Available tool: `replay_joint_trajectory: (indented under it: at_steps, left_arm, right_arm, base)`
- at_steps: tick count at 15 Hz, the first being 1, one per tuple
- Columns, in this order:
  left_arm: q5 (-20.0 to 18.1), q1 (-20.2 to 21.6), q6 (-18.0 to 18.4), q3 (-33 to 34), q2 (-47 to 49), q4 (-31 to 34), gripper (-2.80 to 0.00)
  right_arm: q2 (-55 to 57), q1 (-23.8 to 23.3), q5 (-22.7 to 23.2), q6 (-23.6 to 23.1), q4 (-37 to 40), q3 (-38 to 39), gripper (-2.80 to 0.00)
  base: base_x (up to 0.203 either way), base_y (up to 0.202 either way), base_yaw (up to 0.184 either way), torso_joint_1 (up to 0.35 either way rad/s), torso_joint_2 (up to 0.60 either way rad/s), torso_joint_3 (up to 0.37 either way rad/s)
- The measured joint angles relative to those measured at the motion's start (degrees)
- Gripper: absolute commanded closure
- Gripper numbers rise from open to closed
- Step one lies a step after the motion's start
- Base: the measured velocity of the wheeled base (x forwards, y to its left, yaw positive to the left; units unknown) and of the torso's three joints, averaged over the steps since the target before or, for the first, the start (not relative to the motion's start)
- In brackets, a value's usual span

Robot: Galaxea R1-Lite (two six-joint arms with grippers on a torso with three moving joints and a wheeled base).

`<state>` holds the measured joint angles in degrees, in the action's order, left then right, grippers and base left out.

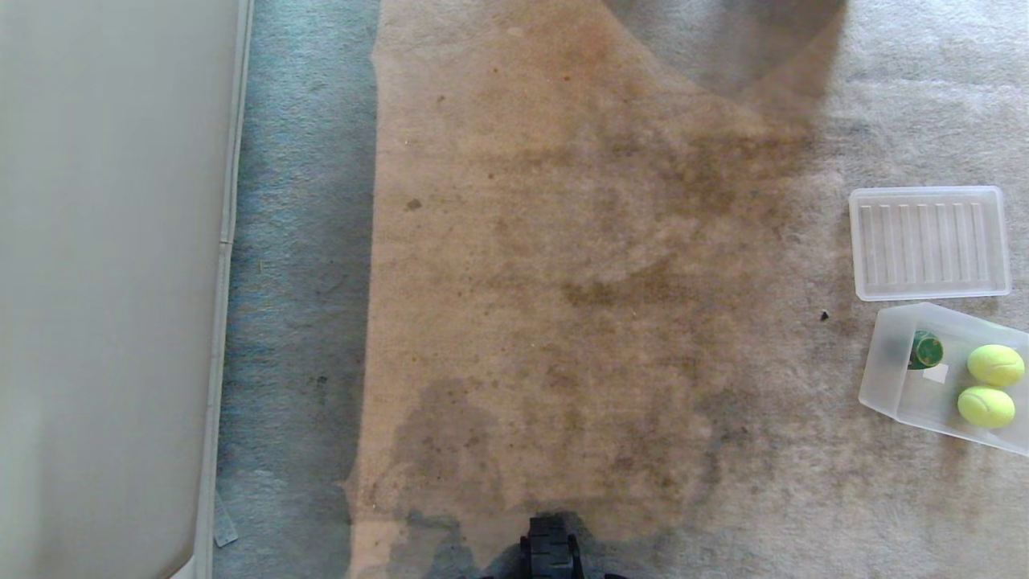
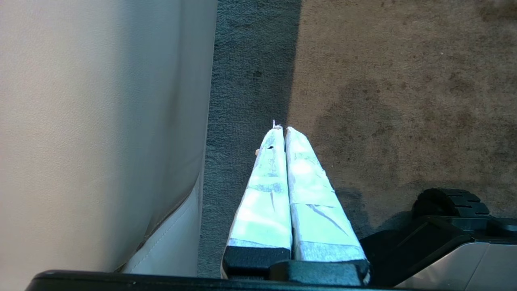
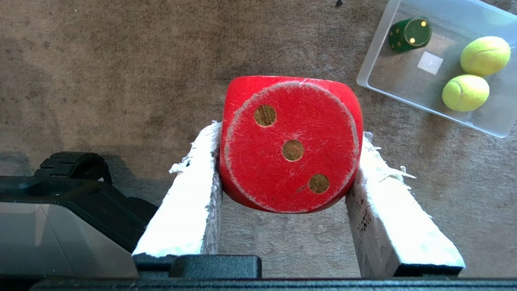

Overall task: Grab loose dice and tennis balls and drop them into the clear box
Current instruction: Put the toys in the box

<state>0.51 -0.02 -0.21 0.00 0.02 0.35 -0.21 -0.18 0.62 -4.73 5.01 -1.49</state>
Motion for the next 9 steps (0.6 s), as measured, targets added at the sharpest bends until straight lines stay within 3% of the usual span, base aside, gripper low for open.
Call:
replay_joint_trajectory:
  at_steps: [6,9]
  left_arm:
    - [0.0,0.0,-0.2,0.0,0.0,0.0,0.00]
    - [0.0,0.0,-0.2,0.0,0.0,0.1,0.00]
  right_arm:
    - [0.0,0.0,0.0,0.0,0.0,0.0,0.00]
    - [0.0,0.0,0.0,0.0,0.0,0.0,0.00]
  base:
    - [0.000,0.000,0.000,0.000,0.00,0.010]
    - [0.000,0.000,0.000,0.003,0.01,0.183]
